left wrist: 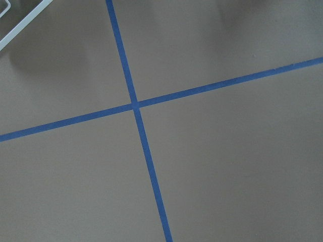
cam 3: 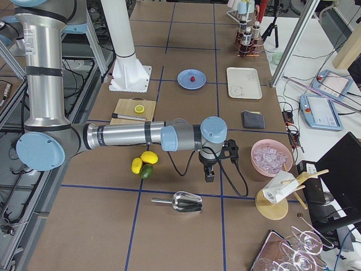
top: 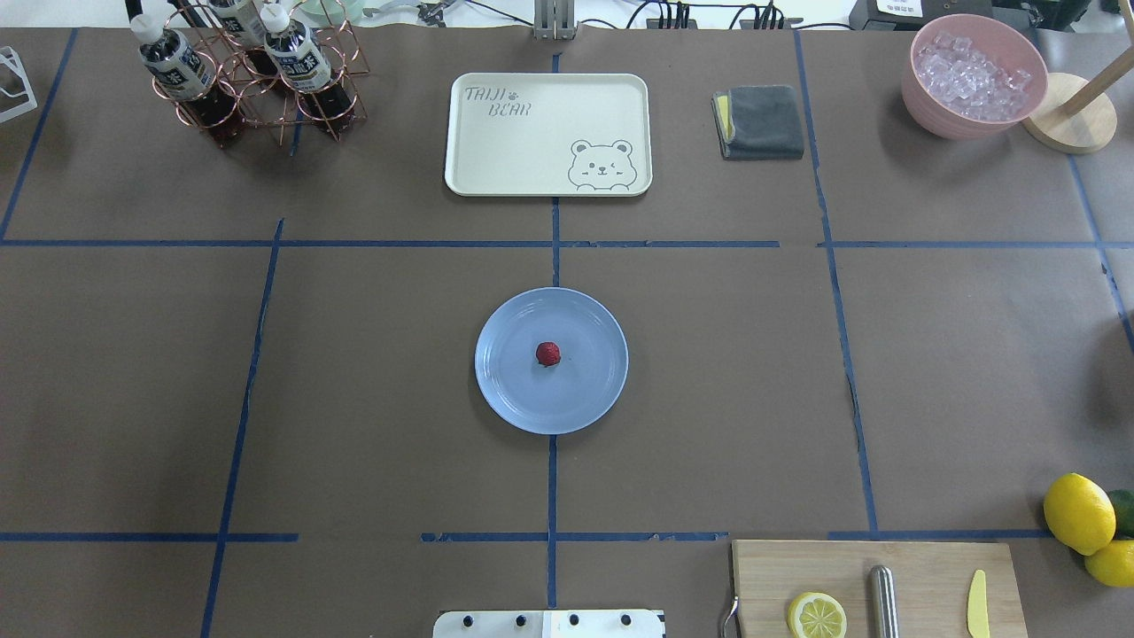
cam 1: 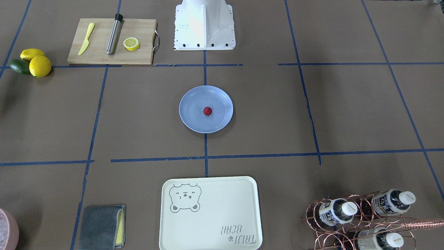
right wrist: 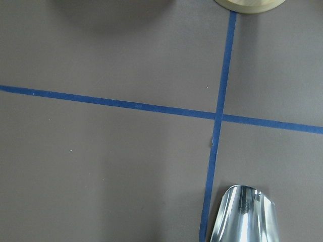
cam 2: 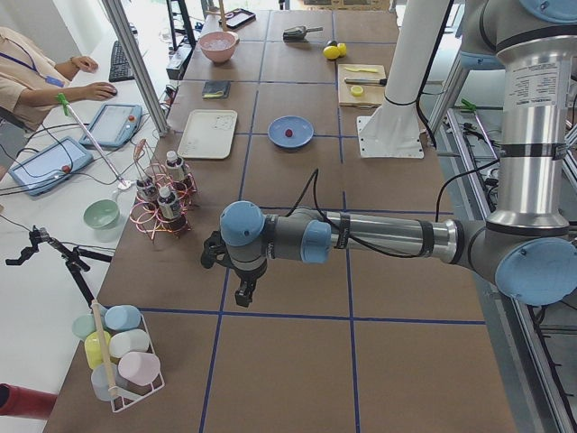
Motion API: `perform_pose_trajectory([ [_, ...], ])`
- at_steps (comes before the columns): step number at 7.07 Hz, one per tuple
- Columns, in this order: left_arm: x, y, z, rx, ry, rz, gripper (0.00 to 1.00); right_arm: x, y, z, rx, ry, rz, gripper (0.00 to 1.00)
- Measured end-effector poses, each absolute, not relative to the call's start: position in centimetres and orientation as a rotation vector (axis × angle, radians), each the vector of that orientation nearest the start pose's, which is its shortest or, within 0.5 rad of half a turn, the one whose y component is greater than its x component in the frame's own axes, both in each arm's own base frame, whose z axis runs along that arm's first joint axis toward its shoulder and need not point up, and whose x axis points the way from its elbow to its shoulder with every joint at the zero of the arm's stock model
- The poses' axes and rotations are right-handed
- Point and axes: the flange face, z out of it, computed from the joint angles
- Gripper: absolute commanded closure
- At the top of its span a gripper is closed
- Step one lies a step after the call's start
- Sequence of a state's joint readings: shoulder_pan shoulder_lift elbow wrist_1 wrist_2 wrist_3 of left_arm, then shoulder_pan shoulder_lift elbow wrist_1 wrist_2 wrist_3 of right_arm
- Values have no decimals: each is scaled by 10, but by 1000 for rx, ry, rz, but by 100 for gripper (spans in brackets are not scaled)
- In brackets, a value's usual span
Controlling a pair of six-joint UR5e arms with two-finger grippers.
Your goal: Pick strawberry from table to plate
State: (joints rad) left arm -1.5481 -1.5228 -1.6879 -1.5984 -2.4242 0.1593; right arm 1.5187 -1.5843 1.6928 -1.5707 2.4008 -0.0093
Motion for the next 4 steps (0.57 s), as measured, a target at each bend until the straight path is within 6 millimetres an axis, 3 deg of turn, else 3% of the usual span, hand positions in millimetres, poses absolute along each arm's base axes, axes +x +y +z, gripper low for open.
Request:
perform_pose_trajectory([
  [4, -48, -485, 611, 161, 835, 222, 0, 34, -493, 604, 82, -832, -102, 0],
])
